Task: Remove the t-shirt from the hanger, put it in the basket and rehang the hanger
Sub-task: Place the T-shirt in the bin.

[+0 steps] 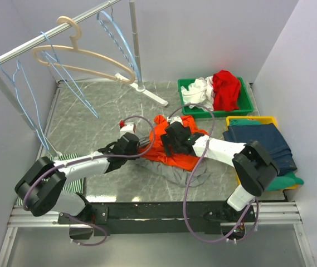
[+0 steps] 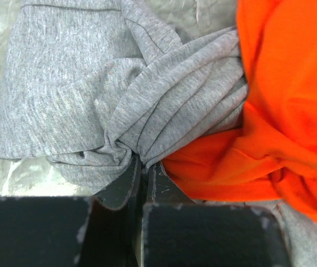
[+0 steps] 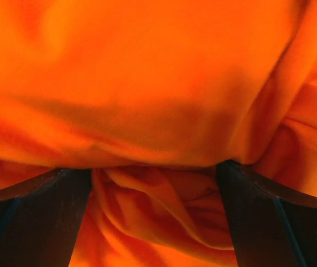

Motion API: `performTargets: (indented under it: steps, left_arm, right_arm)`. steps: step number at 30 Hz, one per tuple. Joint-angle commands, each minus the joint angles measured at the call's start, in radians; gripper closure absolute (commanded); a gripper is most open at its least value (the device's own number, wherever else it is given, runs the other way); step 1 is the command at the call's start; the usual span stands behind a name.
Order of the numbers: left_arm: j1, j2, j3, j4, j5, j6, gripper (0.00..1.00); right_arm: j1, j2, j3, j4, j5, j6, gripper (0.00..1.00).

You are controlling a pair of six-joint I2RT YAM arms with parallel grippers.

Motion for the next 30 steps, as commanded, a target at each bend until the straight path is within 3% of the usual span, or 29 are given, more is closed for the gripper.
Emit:
performTargets:
  steps: [1,4,6,11,16,21,26,30]
  left_arm:
    - [0.001,-0.055,-0.027,-0.021,-0.031,-0.006,0.99]
    - [0.001,-0.073,-0.040,-0.041,-0.046,-0.012,0.99]
    - [0.003,-0.084,-0.050,-0.054,-0.053,-0.015,0.99]
    - [0.003,-0.107,-0.066,-0.061,-0.059,-0.019,0.99]
    - [0.004,-0.118,-0.067,-0.058,-0.054,-0.023,0.98]
    - [0.004,-0.126,-0.072,-0.057,-0.050,-0.025,0.72]
    - [0.004,-0.118,-0.075,-0.046,-0.044,-0.026,0.26]
    - [0.004,-0.100,-0.073,-0.034,-0.034,-0.028,0.19]
  right_arm:
    - [-0.032,-0.004,0.019,-0.010,0.155,0.066,0.07]
    - [-0.069,-0.059,-0.019,0.005,0.139,0.079,0.20]
    - [-0.091,-0.114,-0.040,0.008,0.134,0.081,0.34]
    - [-0.160,-0.160,-0.028,-0.009,0.091,0.060,1.00]
    - [-0.189,-0.180,0.041,-0.017,0.112,0.041,1.00]
    - [-0.235,-0.247,0.165,-0.027,0.143,0.012,1.00]
    - [-0.269,-0.306,0.330,-0.001,0.128,-0.046,1.00]
    - [-0.289,-0.294,0.438,0.012,0.143,-0.078,1.00]
